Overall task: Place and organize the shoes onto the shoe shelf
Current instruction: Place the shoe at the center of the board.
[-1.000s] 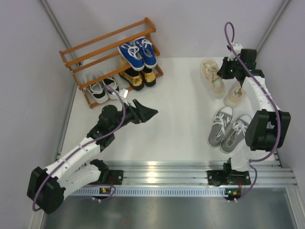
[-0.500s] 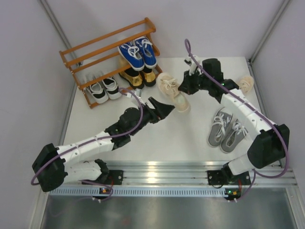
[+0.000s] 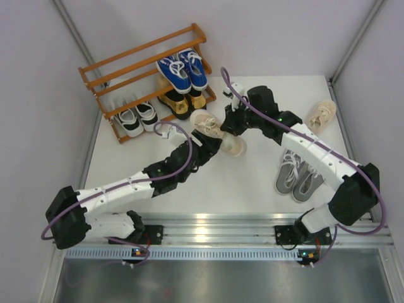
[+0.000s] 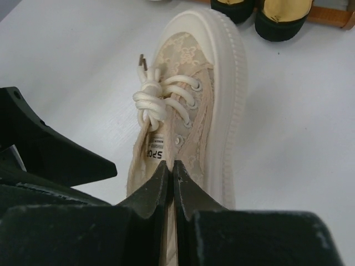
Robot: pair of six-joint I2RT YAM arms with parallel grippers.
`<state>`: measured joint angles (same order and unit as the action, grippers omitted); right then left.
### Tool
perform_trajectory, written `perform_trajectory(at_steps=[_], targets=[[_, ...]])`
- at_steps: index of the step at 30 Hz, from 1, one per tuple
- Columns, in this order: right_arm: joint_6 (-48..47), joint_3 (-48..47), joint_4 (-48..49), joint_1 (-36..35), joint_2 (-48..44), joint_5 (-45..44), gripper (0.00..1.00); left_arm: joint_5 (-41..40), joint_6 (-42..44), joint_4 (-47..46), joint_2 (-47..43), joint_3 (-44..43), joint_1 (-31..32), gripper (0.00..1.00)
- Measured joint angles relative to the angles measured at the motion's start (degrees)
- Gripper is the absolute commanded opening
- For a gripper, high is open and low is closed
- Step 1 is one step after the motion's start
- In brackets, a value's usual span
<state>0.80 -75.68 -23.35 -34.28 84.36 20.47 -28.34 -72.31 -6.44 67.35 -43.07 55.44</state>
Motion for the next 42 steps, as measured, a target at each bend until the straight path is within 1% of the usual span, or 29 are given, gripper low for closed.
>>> perform_trajectory(at_steps=[4, 10, 12, 14, 15, 16, 17, 18, 19, 20, 21, 22, 23, 26, 31, 37, 42], targets=[[-0.22, 0.02, 0.37, -0.52, 0.00, -0.83, 0.00, -2.10, -1.14, 4.22, 1.20, 0.00, 0.20, 0.76], [-0.22, 1.66, 1.46, -1.20, 0.00, -1.20, 0.00, -3.28, -1.27, 6.03, 4.59, -0.52, 0.20, 0.76], [-0.22, 2.32, 1.49, -1.49, 0.00, -1.20, 0.00, -3.67, -1.31, 7.15, 6.05, -1.01, 0.17, 0.74], [-0.22, 2.91, 1.73, -1.62, 0.00, -1.18, 0.00, -3.69, -1.31, 7.56, 7.04, -1.29, 0.31, 0.70], [-0.26, 3.06, 1.70, -1.68, 0.00, -1.18, 0.00, -3.76, -1.31, 7.74, 7.39, -1.40, 0.44, 0.57], [-0.24, 3.23, 1.86, -1.70, 0.00, -1.18, 0.00, -3.82, -1.51, 7.76, 7.63, -1.42, 0.48, 0.52], [-0.24, 3.52, 1.97, -1.73, 0.00, -1.18, 0.00, -3.91, -1.53, 7.76, 7.72, -1.42, 0.50, 0.50], [-0.22, 3.78, 2.16, -1.77, 0.00, -1.16, 0.00, -4.02, -1.53, 7.80, 7.72, -1.40, 0.52, 0.43], [-0.24, 4.13, 2.40, -1.84, 0.00, -1.20, 0.00, -4.17, -1.60, 7.80, 7.67, -1.40, 0.50, 0.38], [-0.24, 4.48, 2.64, -1.86, 0.00, -1.25, 0.00, -4.31, -1.66, 7.80, 7.65, -1.40, 0.50, 0.32], [-0.24, 4.83, 2.82, -1.86, 0.00, -1.27, 0.00, -4.37, -1.66, 7.78, 7.56, -1.31, 0.50, 0.29], [-0.22, 5.18, 2.91, -1.86, 0.02, -1.29, 0.00, -4.48, -1.51, 7.80, 7.34, -1.11, 0.52, 0.21], [-0.22, 5.44, 2.95, -1.86, 0.02, -1.33, 0.00, -4.61, -1.53, 7.82, 7.04, -0.85, 0.55, 0.17], [-0.20, 5.99, 3.13, -1.88, 0.04, -1.11, 0.00, -5.35, -1.20, 7.76, 5.99, 0.11, 0.55, 0.09], [-0.15, 6.34, 4.11, -1.99, 0.04, 0.13, 0.00, -5.97, 0.48, 6.86, 4.33, 2.29, 0.55, 0.00], [-0.15, 7.87, 4.94, -2.10, 0.04, 1.75, 0.00, -5.51, 5.33, 4.96, 0.90, 5.18, 0.57, 0.00], [-0.13, 9.66, 6.80, -2.23, 0.04, 4.63, 0.01, -4.39, 12.85, 4.59, -3.63, 7.32, 0.57, 0.00]])
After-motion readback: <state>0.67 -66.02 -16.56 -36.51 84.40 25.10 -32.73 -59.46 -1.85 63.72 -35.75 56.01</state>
